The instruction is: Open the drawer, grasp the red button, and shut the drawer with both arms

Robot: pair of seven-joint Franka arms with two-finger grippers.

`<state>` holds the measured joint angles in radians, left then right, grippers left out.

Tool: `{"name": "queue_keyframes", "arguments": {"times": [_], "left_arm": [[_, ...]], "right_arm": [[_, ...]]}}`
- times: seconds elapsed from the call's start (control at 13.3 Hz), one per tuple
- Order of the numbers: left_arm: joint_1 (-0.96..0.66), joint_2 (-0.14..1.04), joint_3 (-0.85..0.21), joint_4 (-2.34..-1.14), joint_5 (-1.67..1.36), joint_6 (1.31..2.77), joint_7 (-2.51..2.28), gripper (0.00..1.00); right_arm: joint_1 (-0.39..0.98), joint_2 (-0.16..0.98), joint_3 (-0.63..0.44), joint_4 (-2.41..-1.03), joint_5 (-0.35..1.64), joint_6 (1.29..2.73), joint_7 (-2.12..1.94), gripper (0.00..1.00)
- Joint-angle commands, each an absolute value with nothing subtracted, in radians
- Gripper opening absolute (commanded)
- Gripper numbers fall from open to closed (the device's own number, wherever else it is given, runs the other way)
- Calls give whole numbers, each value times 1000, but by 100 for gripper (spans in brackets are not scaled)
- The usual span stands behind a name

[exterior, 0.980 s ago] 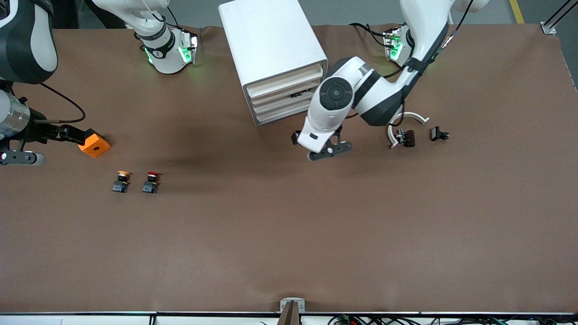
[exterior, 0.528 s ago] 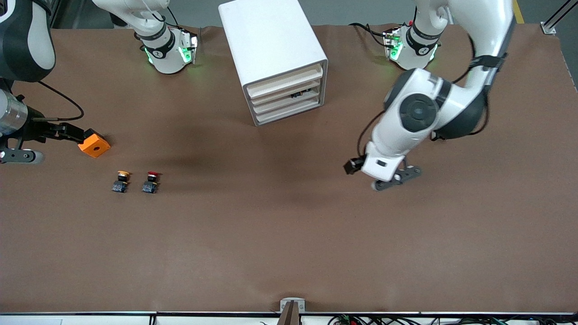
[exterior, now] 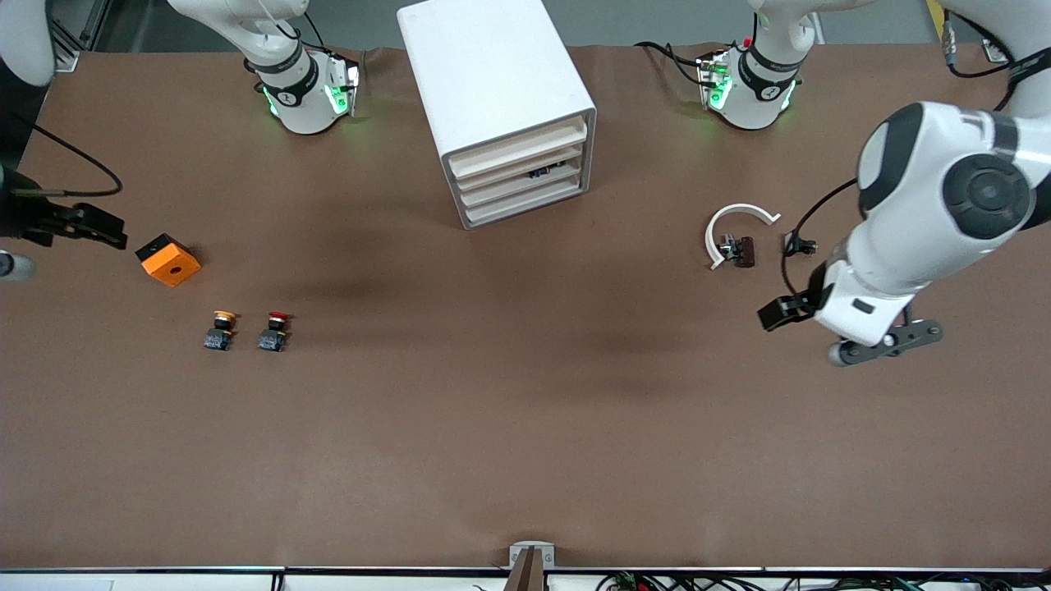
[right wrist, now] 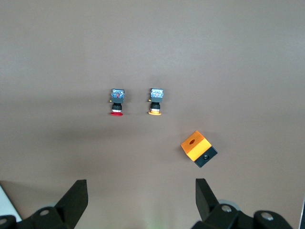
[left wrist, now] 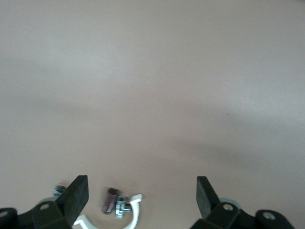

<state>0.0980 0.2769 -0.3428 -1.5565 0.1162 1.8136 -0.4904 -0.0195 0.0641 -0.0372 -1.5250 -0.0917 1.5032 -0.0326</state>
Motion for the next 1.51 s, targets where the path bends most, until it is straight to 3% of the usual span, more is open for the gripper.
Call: {"name": "queue_keyframes", "arguments": {"times": [0.0, 0.3, 0.68, 0.9, 1.21, 1.43], "left_arm": [[153, 210, -351, -1555, 133, 1746, -375, 100], [178, 97, -335, -1571, 127, 1686, -261, 100], [40, -107, -174, -1727, 79, 1683, -106, 100], [6, -181, -92, -1778, 6, 1635, -80, 100], [5, -193, -94, -1764, 8, 1592, -80, 100], [5, -170, -94, -1726, 12, 1589, -78, 100]], "right_arm": [[-34, 69, -23, -1456, -71, 1462, -54, 100], [-26, 63, -20, -1456, -81, 1358, -41, 100], [-46, 26, -21, -1459, -26, 1299, -40, 100], [-41, -4, -18, -1472, -23, 1330, -40, 100], [-14, -167, -23, -1699, -23, 1524, -38, 100], [-15, -187, -21, -1723, -23, 1539, -14, 100]]}}
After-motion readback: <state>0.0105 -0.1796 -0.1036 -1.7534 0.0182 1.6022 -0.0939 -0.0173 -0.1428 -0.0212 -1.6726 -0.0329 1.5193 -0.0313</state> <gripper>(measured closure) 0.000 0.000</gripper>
